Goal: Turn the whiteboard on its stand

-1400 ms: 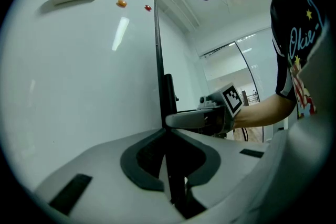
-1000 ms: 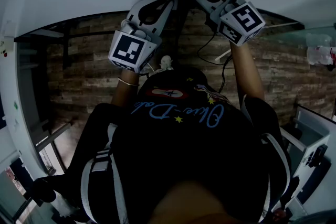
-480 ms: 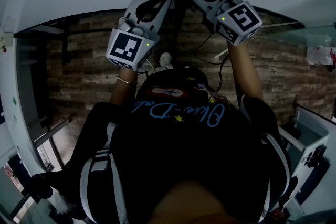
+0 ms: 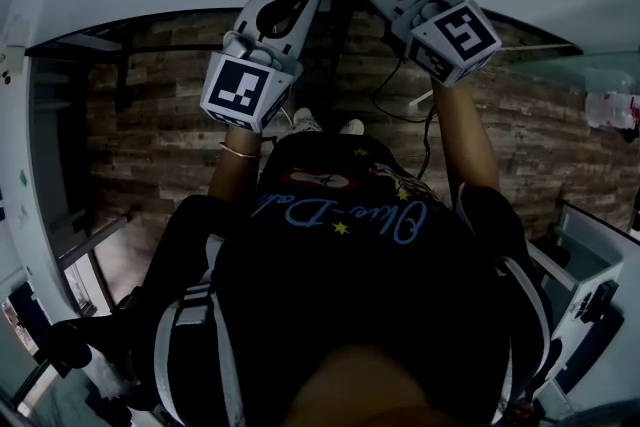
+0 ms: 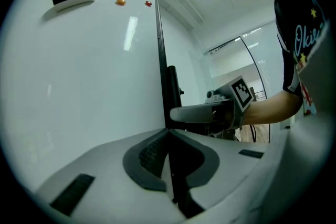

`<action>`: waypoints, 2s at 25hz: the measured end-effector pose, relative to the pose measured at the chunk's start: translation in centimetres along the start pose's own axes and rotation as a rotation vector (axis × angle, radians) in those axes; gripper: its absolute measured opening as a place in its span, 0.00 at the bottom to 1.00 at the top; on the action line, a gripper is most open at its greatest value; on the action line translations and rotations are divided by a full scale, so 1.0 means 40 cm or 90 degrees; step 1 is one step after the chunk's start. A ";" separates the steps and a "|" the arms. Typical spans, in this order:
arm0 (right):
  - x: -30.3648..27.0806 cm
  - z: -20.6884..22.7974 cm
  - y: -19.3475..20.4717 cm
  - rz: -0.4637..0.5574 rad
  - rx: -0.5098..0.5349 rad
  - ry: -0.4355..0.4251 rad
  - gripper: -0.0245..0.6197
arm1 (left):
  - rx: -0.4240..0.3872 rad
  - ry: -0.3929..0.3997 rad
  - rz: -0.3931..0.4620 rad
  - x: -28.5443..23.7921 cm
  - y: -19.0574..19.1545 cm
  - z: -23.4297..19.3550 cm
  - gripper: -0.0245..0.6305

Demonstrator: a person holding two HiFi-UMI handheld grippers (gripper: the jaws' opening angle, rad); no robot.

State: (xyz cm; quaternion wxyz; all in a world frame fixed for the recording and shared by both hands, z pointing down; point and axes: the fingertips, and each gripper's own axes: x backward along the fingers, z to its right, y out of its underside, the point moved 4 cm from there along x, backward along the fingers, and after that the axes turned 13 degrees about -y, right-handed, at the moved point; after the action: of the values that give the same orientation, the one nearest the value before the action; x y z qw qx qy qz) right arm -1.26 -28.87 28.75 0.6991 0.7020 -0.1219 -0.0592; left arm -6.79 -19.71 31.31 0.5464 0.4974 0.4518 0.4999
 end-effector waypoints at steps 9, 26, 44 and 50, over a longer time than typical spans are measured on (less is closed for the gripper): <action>0.007 -0.038 0.007 0.005 0.002 0.032 0.32 | 0.000 0.041 0.001 0.028 0.009 -0.011 0.07; 0.013 -0.100 0.006 -0.012 0.008 0.069 0.32 | 0.002 0.083 0.010 0.091 -0.004 -0.043 0.07; 0.022 -0.154 0.003 -0.009 0.012 0.111 0.32 | -0.002 0.107 0.002 0.146 -0.012 -0.037 0.07; 0.021 -0.178 0.005 -0.008 0.013 0.109 0.32 | -0.006 0.115 0.009 0.156 -0.012 -0.033 0.07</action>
State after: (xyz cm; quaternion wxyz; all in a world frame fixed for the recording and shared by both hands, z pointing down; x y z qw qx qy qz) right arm 1.33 -22.19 29.13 0.6993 0.7125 -0.0581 -0.0020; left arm -7.46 -13.39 30.73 0.5022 0.4513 0.4933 0.5485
